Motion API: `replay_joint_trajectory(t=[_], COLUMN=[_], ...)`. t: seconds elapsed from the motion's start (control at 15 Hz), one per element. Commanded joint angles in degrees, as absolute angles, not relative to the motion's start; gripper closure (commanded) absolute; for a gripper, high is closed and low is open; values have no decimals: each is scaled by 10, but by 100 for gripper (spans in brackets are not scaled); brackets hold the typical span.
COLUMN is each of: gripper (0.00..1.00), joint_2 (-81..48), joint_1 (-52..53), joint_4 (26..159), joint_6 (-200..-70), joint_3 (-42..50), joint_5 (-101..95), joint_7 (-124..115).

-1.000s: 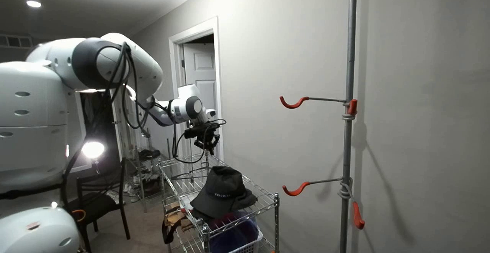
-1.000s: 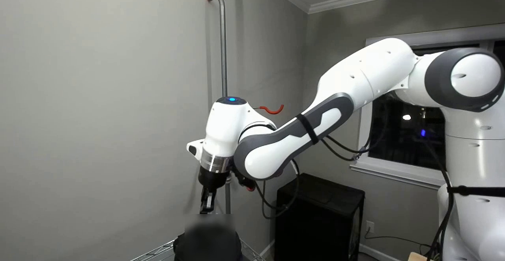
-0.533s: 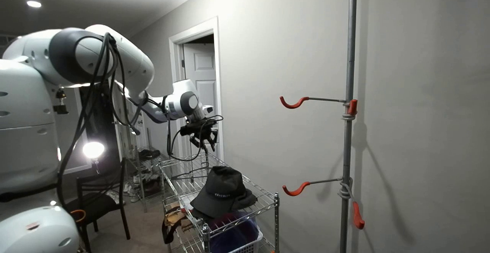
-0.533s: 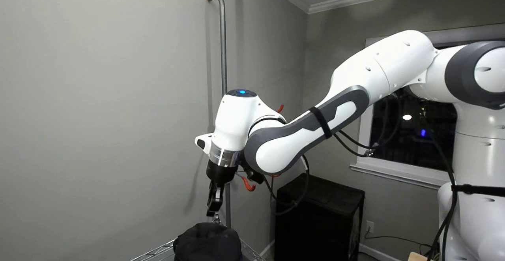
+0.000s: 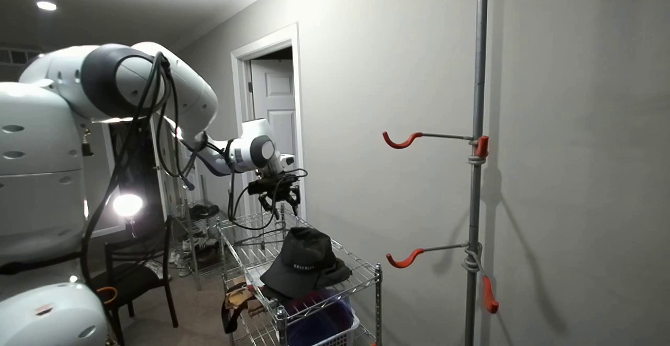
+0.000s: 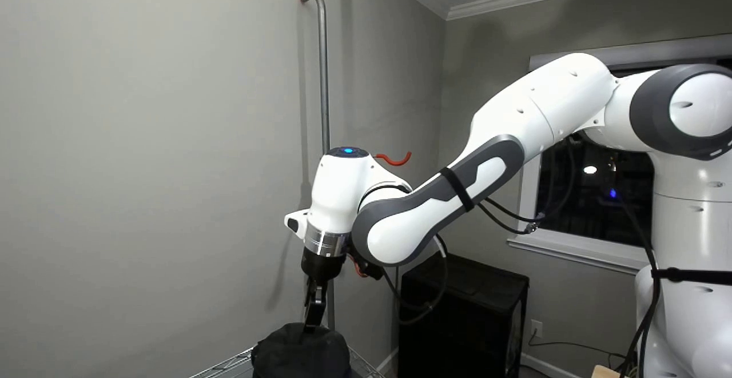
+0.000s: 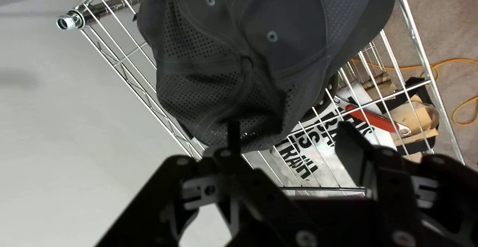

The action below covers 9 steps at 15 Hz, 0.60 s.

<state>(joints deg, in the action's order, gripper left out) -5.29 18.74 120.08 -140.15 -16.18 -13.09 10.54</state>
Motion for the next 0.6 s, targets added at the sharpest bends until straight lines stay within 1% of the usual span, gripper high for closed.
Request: replay_joint_trajectory(t=[0.0,0.07,0.13,0.33,0.4,0.53], gripper=[59,64,72,92,96,99], joint_2=[-53,-53,-53,-53,-54,-56], joint_1=[184,185,185,185,184,185], joint_4=[1200,1200,1200,1200,1199,1197], joint_6=[-1400,-1400,-1400,-1402,-1402,-1401], joint_3=[-166,-166,-166,-166,-166,-166], joint_5=[-129,-130,-130,-129,-129,-129], joint_7=[104,103,105,104,104,104])
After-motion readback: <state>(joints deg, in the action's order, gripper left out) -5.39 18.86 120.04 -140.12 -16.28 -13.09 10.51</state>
